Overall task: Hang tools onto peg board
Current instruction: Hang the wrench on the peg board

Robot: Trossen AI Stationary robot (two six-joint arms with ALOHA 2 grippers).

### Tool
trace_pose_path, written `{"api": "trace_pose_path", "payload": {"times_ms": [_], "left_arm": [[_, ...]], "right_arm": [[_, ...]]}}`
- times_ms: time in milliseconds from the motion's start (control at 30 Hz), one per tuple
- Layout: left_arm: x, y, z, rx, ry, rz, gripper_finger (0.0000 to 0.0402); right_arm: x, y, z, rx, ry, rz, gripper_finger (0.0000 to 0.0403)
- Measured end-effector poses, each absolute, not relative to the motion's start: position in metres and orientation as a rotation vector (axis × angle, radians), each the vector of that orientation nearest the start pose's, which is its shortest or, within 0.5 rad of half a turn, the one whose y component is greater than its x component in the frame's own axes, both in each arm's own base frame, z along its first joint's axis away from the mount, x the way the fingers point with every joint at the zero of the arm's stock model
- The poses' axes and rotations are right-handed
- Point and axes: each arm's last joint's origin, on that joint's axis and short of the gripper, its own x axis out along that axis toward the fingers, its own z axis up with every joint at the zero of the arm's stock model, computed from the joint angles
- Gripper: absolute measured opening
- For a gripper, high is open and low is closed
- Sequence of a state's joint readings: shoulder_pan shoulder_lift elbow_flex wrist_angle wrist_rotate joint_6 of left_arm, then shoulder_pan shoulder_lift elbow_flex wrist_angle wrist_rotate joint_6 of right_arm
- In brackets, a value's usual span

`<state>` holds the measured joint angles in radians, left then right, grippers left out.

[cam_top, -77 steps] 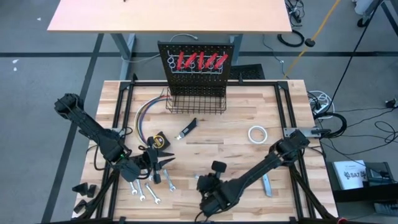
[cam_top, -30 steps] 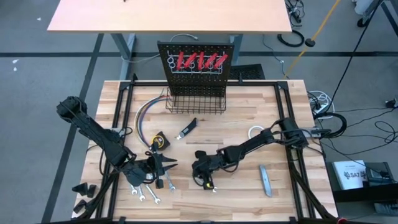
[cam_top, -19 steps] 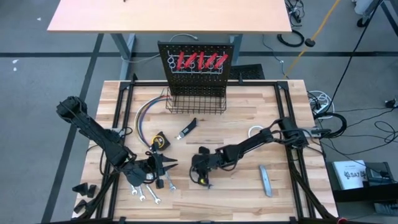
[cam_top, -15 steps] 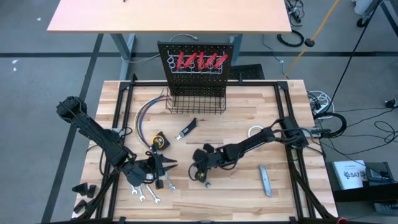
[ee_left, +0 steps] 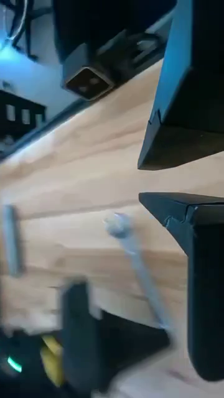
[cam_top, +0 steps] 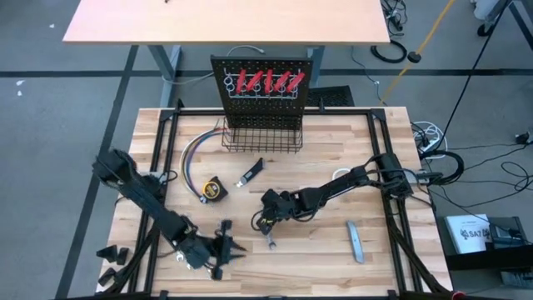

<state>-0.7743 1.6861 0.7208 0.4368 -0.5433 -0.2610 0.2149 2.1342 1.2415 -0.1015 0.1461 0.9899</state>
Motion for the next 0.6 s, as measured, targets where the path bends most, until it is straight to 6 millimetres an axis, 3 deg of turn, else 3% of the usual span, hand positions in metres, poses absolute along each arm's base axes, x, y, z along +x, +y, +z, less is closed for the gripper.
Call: {"api": "trace_pose_path", "payload": {"times_ms": [133,333,600], "left_arm": [[0.257,-0.227,0.128,0.273,0.424,-0.045,0.0076],[0.282,-0.24,0.104,0.59,0.543,-0.002,0.0076],[0.295,-0.241,0.104,0.72,0.669,0.052,0.008]], "right_arm": [[0.409,0.081,0.093,0.779,0.886,-0.398,0.0],[0.411,0.081,0.093,0.789,0.87,-0.359,0.0],[0.412,0.082,0.093,0.758,0.869,-0.339,0.0]]}}
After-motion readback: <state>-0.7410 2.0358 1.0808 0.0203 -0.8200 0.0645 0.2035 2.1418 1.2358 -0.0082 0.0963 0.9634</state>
